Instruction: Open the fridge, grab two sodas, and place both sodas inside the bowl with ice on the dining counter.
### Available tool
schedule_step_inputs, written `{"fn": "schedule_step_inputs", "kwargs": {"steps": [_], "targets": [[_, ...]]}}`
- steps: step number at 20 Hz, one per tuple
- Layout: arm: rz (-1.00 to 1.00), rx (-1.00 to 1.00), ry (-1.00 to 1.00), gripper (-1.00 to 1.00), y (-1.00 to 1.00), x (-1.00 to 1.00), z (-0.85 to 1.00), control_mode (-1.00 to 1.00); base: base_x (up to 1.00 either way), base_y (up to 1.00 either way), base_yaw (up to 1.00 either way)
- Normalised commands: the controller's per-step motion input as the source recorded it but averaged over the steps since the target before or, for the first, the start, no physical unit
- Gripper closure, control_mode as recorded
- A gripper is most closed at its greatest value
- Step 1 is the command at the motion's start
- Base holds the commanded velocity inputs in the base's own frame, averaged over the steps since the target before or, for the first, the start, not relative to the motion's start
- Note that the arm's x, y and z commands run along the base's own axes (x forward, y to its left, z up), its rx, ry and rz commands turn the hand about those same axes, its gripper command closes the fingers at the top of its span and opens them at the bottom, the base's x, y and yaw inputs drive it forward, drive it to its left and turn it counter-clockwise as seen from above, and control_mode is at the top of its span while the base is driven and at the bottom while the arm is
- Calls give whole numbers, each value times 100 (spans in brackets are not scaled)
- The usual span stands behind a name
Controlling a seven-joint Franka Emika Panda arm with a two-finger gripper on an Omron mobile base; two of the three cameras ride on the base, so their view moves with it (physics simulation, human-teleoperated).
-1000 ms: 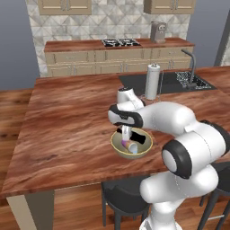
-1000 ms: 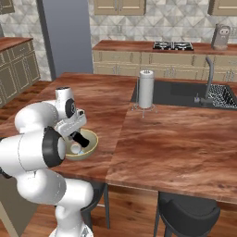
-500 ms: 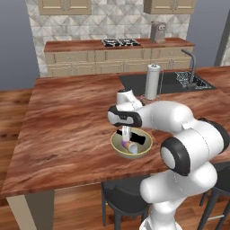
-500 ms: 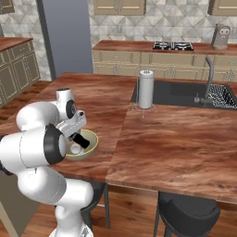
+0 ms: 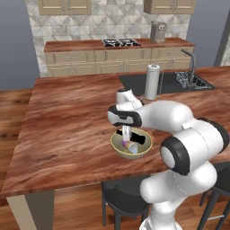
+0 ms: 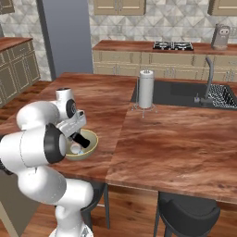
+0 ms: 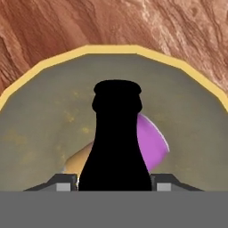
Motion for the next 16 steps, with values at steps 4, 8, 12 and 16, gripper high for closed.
{"fn": "schedule_step_inputs", "kwargs": {"steps": [4,8,12,16], "targets": [[2,0,-8,-100,0,-25,0,-100,0,0,0],[2,0,-13,-100,0,-30,26,-100,0,0,0],[1,0,-14,-100,0,-20,46,-100,0,0,0],[0,0,-13,-100,0,-12,54,-100,0,0,0]]}}
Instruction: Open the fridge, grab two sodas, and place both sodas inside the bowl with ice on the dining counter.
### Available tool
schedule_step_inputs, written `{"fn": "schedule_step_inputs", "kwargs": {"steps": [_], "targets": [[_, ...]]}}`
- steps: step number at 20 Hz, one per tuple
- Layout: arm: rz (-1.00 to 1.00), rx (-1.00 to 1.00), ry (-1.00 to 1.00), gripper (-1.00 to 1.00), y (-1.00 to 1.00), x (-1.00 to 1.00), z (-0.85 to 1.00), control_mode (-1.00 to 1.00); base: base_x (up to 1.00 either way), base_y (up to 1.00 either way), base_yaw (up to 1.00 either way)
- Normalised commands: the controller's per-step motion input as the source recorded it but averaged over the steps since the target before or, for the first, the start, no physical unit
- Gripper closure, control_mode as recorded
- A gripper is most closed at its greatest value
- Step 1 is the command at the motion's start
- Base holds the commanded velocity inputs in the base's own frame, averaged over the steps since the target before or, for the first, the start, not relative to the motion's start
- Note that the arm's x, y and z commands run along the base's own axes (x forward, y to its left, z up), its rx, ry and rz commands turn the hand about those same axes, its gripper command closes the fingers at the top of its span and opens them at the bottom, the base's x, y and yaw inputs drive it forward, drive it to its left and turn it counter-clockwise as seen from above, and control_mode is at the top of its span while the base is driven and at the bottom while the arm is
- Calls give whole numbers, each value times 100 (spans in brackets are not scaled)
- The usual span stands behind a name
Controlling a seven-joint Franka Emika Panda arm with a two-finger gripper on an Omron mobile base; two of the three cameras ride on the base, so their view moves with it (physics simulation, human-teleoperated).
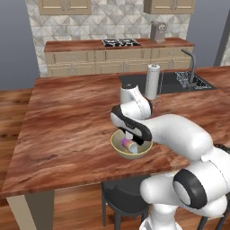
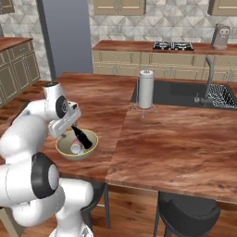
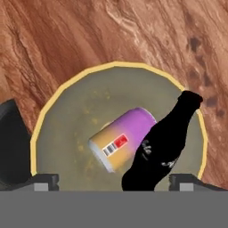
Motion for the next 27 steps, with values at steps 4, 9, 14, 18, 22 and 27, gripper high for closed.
{"fn": "schedule_step_inputs", "kwargs": {"steps": [4,9,14,18,22,27], "targets": [[0,0,-12,-100,1,-30,45,-100,0,0,0],[0,0,-9,-100,13,-53,35,-100,0,0,0],[0,2,-12,-100,4,-71,31,-100,0,0,0],[0,6,-16,-100,0,-75,32,-100,0,0,0],[0,7,-16,-100,0,-71,41,-100,0,0,0],[0,8,-16,-100,-3,-63,46,-100,0,0,0]]}}
